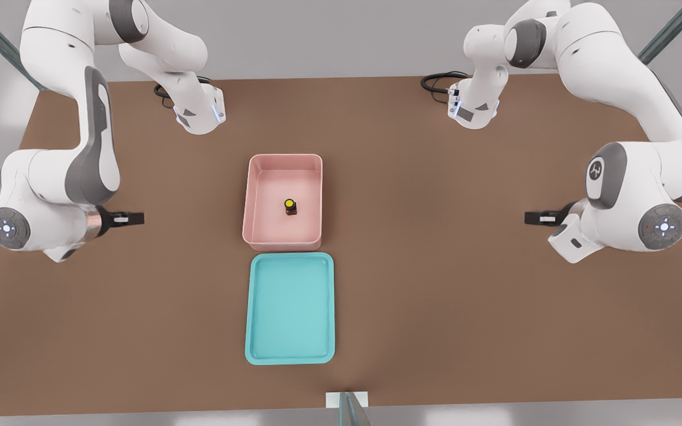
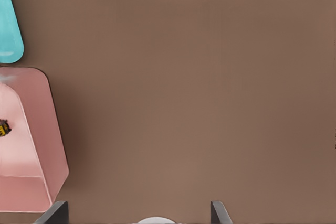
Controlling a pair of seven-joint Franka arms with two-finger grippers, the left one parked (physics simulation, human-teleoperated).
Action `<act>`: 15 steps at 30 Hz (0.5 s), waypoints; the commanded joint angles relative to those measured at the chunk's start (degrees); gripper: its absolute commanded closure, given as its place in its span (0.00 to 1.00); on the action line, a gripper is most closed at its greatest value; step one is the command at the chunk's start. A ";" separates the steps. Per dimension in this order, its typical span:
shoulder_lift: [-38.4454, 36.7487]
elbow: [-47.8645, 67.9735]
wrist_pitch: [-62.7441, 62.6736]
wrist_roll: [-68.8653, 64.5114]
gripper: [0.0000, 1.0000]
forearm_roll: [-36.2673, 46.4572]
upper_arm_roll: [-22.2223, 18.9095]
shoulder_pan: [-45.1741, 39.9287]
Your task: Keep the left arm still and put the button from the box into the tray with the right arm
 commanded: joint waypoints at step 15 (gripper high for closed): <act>-9.82 -28.50 37.42 46.69 0.00 2.91 2.58 27.71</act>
